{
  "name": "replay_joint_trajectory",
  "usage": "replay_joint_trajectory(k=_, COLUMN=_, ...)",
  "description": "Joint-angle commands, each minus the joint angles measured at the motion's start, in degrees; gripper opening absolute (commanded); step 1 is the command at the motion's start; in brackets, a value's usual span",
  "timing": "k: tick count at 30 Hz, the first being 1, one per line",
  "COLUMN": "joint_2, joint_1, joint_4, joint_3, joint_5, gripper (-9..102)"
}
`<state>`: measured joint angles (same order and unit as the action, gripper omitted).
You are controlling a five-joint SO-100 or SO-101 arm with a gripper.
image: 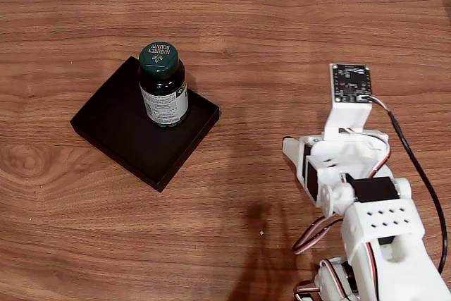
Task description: Pick up the pill bottle and place it in the black box.
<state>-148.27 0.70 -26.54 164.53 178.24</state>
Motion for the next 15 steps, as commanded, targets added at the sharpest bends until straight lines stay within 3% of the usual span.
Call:
replay_joint_trajectory(k=1, joint_2=-12.4, joint_1=-1.3, joint_4=-12.0, joint_3=-0.7, joint_5=0.4, gripper=20)
replay_joint_trajectory(k=7, joint_2=-19.8, joint_1=-2.5, joint_4=-21.9, joint_3=1.8, joint_5=0.4, gripper=20)
replay_joint_trajectory(k=15, joint_2=-29.9, joint_1=-4.0, joint_4=-22.6, joint_3=9.0, joint_5=-0.1, gripper=21)
